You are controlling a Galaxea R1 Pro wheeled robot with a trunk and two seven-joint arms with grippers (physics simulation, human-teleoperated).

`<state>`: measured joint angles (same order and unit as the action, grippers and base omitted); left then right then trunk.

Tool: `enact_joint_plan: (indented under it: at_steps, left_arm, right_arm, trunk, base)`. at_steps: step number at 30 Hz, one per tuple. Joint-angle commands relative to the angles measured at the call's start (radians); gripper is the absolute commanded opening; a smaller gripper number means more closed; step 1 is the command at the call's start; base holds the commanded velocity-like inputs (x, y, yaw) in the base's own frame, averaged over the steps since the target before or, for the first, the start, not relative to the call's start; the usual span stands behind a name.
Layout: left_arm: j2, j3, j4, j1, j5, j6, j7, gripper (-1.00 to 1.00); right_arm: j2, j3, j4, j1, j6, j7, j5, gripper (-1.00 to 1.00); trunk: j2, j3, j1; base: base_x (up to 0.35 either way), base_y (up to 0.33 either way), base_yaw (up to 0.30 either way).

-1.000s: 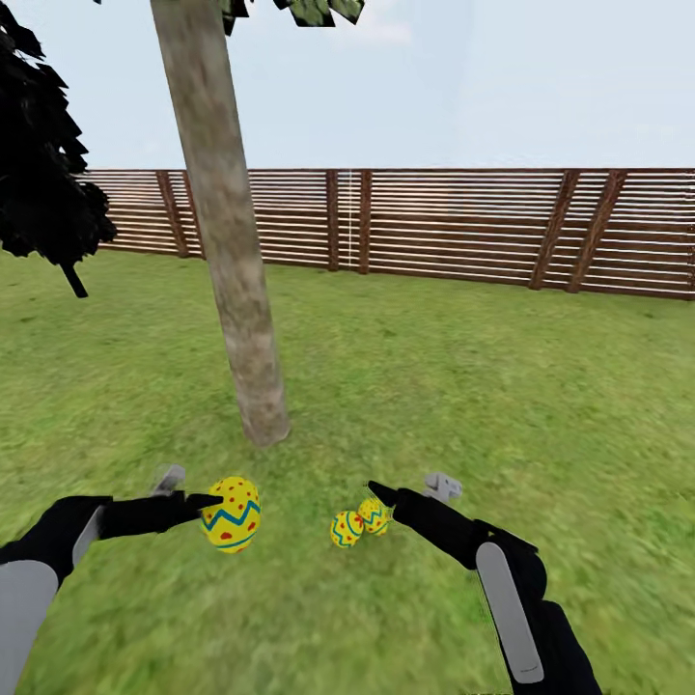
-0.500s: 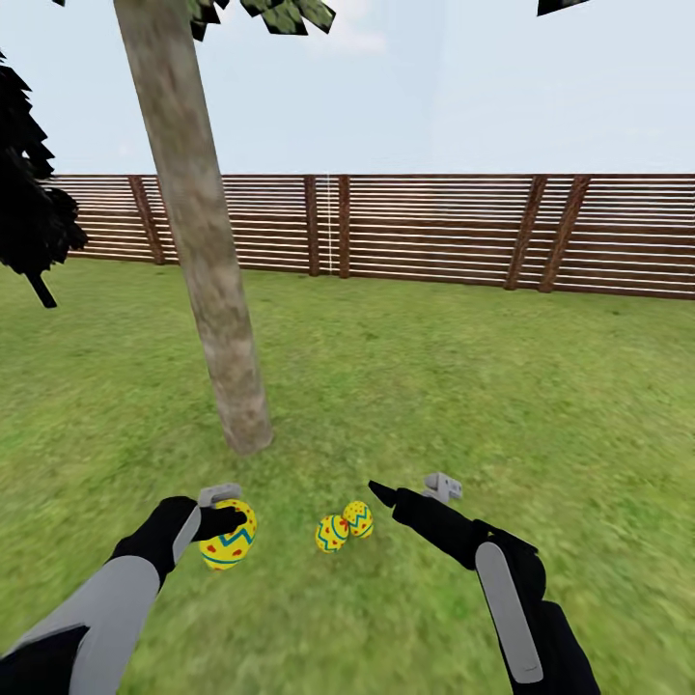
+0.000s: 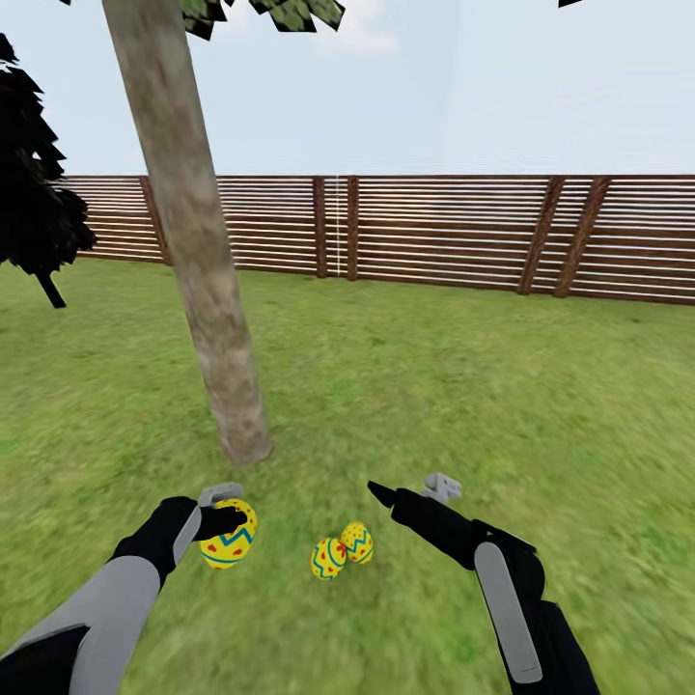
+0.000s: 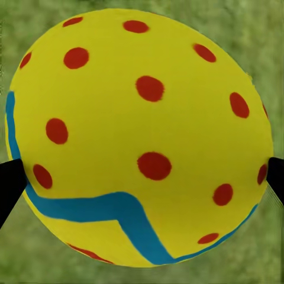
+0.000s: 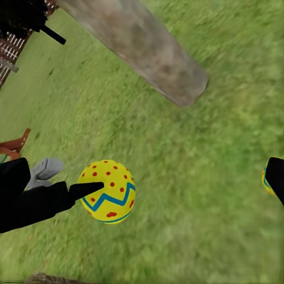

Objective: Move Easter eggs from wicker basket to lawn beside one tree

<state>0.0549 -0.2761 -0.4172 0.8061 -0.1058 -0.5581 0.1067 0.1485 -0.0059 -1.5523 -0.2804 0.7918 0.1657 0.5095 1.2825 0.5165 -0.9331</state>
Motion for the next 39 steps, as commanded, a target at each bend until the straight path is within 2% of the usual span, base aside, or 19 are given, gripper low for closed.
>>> enact_joint_plan:
  at_steps: [1, 15, 24, 39]
  left_arm:
    - [-0.001, -0.008, -0.002, 0.001, -0.011, -0.005, 0.008, -1.0]
    - [-0.001, -0.008, -0.001, 0.001, -0.011, 0.018, 0.008, -1.0]
    - [-0.001, -0.008, -0.001, 0.001, -0.011, 0.018, 0.008, -1.0]
    - [-0.001, -0.008, -0.001, -0.001, -0.011, 0.017, 0.008, -1.0]
  right_arm:
    - [0.0, -0.002, -0.001, 0.0, 0.005, 0.006, -0.003, 1.0]
    - [0.0, 0.004, -0.002, -0.001, 0.004, 0.011, -0.003, 1.0]
    - [0.0, 0.005, -0.002, -0.001, 0.006, 0.01, -0.003, 1.0]
    - [0.0, 0.006, -0.002, -0.001, 0.006, 0.011, -0.004, 1.0]
  trunk:
    - [0.001, 0.001, 0.0]
    - [0.001, 0.001, 0.0]
    - [0.001, -0.003, 0.0]
    - [0.001, -0.003, 0.0]
  base:
    - [0.255, -0.247, 0.131]
    - [0.256, -0.207, 0.006]
    - [0.292, 0.053, 0.087]
    - [0.302, 0.018, 0.001]
